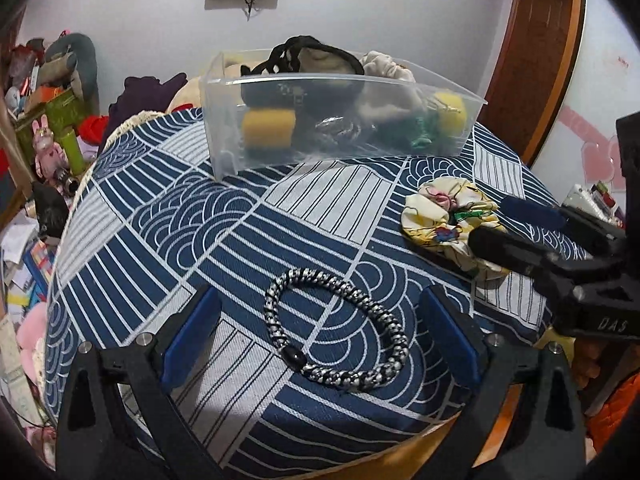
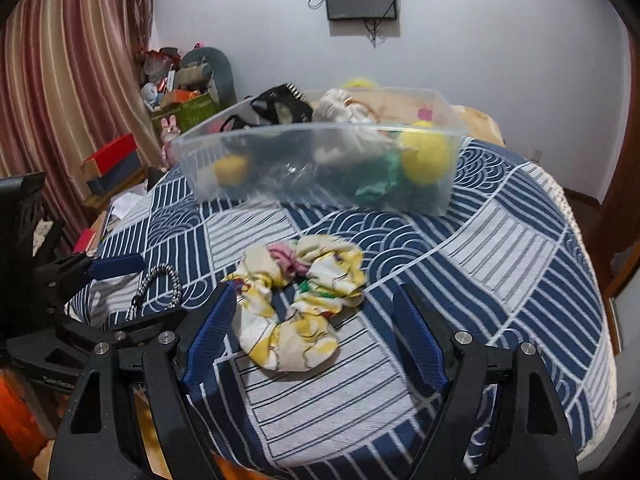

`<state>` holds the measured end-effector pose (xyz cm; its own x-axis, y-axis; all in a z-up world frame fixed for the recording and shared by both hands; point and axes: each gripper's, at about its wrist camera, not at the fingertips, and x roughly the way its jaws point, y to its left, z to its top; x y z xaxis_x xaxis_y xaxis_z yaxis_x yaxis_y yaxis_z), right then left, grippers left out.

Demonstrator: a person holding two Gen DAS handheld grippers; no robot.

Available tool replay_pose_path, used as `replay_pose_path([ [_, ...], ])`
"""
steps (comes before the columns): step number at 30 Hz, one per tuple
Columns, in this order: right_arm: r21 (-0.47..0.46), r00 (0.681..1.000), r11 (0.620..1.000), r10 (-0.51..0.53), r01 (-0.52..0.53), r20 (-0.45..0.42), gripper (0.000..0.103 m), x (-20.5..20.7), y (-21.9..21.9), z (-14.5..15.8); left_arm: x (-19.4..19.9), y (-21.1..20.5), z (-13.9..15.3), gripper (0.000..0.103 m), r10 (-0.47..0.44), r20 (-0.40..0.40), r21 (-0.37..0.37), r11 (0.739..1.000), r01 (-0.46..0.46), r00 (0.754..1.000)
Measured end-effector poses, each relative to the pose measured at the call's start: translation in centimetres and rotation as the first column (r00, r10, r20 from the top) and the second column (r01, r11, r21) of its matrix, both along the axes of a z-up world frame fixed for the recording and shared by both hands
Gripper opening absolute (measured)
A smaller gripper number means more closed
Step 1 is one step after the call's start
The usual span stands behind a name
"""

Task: Organize soft objects
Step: 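Grasp the floral scrunchie with the right tool while the left tool grasps the beaded bracelet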

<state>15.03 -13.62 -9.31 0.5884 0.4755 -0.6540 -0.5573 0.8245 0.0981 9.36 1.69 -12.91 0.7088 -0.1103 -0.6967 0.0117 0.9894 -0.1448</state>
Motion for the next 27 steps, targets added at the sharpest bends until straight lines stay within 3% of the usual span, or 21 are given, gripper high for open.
replay_pose_path([
  [7, -0.049, 1.0, 0.999, 0.012, -0.011, 0.02, 0.078, -0.6, 1.0, -1.1, -0.6, 0.6, -0.1, 0.07, 0.038, 0.036, 0.009, 0.999, -0.039, 0.999],
  [9, -0.055, 1.0, 0.998, 0.008, -0.007, 0.03, 0.072, -0.6, 0.9, -1.1, -0.7, 0.7, -0.1, 0.061, 0.05, 0.043, 0.018, 0.999, -0.05, 0.998],
  [14, -0.065, 0.999, 0.998, 0.006, -0.003, 0.041, 0.042, -0.7, 0.8, -1.0, -0.9, 1.1, 0.1, 0.039, 0.06, 0.055, 0.015, 0.998, -0.061, 0.997],
  [17, -0.064, 0.999, 0.998, 0.016, -0.013, 0.045, 0.028, -0.7, 0.8, -1.0, -1.0, 1.5, 0.1, 0.031, 0.064, 0.056, 0.002, 0.998, -0.065, 0.996],
  [20, -0.066, 0.998, 0.998, 0.024, -0.02, 0.055, 0.021, -0.7, 1.1, -1.0, -1.0, 1.6, 0.0, 0.024, 0.073, 0.059, -0.005, 0.997, -0.073, 0.996],
  [23, -0.045, 0.999, 0.999, 0.025, -0.023, 0.046, 0.016, -0.7, 0.7, -0.8, -1.0, 1.7, 0.1, 0.016, 0.073, 0.056, -0.015, 0.997, -0.072, 0.996],
  [27, -0.017, 0.999, 1.0, 0.016, -0.016, 0.046, 0.015, -0.6, 0.2, -0.2, -1.1, 1.8, 0.5, 0.014, 0.067, 0.056, -0.02, 0.998, -0.066, 0.996],
])
